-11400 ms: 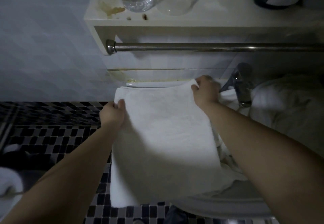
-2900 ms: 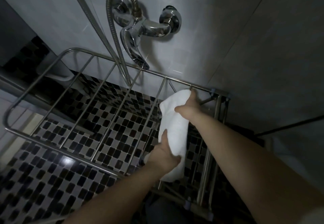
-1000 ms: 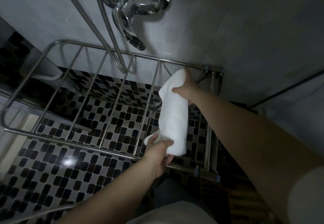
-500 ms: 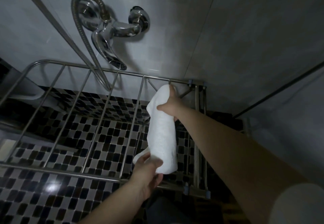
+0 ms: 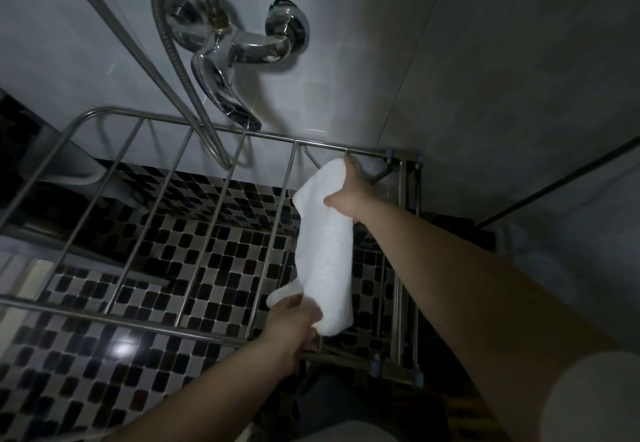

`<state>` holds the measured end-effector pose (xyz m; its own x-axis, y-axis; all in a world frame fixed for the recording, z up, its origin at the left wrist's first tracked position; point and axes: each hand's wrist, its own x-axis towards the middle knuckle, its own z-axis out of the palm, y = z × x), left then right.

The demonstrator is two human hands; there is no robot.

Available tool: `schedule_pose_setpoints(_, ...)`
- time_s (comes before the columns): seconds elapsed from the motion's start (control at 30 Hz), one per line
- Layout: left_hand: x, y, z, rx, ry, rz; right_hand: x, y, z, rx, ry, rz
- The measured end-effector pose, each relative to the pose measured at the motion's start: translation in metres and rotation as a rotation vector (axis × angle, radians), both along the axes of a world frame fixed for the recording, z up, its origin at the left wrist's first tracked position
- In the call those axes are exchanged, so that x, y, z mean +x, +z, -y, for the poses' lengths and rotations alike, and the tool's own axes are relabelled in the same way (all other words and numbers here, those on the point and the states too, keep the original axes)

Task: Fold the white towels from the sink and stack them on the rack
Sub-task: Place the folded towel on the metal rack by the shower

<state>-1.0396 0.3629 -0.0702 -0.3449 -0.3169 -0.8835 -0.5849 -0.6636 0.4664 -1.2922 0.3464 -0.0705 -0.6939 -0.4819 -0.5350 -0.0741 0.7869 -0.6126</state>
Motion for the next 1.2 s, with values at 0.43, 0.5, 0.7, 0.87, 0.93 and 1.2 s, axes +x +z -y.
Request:
schedule_pose_setpoints(0.43, -0.047, -0.009, 0.005, -0.29, -0.539, 0.134, 0.003, -0.008, 0.001, -0.031, 0.03, -0.033)
schedule_pose_setpoints(0.5, -0.048, -0.015, 0.006, -0.288, -0.508, 0.1, 0.009, -0.011, -0.001, -0.027, 0.023, -0.043)
schedule_pose_setpoints(0.7, -0.075, -0.018, 0.009, -0.473, -0.555, 0.07, 0.018, -0.021, 0.002, 0.03, 0.029, -0.052)
schedule_pose_setpoints(0.87, -0.078, -0.022, 0.013, -0.531, -0.633, 0.105, 0.011, -0.022, 0.003, 0.013, 0.014, -0.045)
schedule_pose_setpoints(0.93, -0.082, -0.024, 0.017, -0.53, -0.626, 0.064, 0.005, -0.022, 0.003, -0.018, -0.028, -0.056)
schedule_pose_setpoints(1.2, -0.103, -0.023, 0.018, -0.664, -0.654, -0.03, 0.002, -0.024, 0.015, 0.001, -0.032, -0.014)
